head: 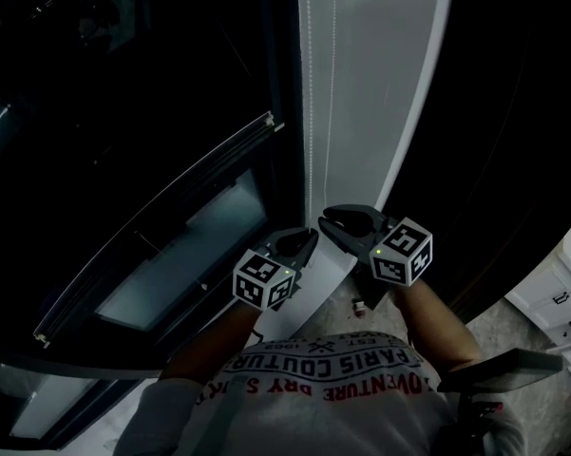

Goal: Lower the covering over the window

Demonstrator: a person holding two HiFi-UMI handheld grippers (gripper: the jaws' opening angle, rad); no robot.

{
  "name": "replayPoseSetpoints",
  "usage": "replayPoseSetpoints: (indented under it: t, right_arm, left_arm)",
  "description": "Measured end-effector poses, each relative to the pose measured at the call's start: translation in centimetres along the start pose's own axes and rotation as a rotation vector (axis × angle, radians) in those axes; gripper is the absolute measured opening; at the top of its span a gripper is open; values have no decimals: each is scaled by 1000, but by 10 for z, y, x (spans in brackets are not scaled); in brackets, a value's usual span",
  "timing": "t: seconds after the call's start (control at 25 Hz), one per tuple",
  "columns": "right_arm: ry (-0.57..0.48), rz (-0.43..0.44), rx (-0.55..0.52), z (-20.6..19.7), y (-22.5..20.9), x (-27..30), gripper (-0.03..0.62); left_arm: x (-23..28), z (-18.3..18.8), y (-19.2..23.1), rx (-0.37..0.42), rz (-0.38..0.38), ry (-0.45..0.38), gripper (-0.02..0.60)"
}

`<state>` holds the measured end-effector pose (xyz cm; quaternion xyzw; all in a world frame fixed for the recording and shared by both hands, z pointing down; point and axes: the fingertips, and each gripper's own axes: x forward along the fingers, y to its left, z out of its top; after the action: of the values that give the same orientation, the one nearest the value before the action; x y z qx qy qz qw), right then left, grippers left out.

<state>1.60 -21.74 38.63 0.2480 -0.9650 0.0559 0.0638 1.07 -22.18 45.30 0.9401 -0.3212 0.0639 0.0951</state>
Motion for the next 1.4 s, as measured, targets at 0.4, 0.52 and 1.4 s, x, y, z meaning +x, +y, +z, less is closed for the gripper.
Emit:
replayPoseSetpoints:
  t: [0.4,0.52,1.4]
  right_arm:
    - [-53,27,-34,55,5,18,72]
    - [-51,31,-22,57,7,19,32]
    - [-27,-20,15,19,4,14,8]
  left_arm:
    - [2,0,-14,10,-22,8,20]
    - [1,0,-15,12,-22,9,20]
    - [7,-35,-12,-25,-5,41,20]
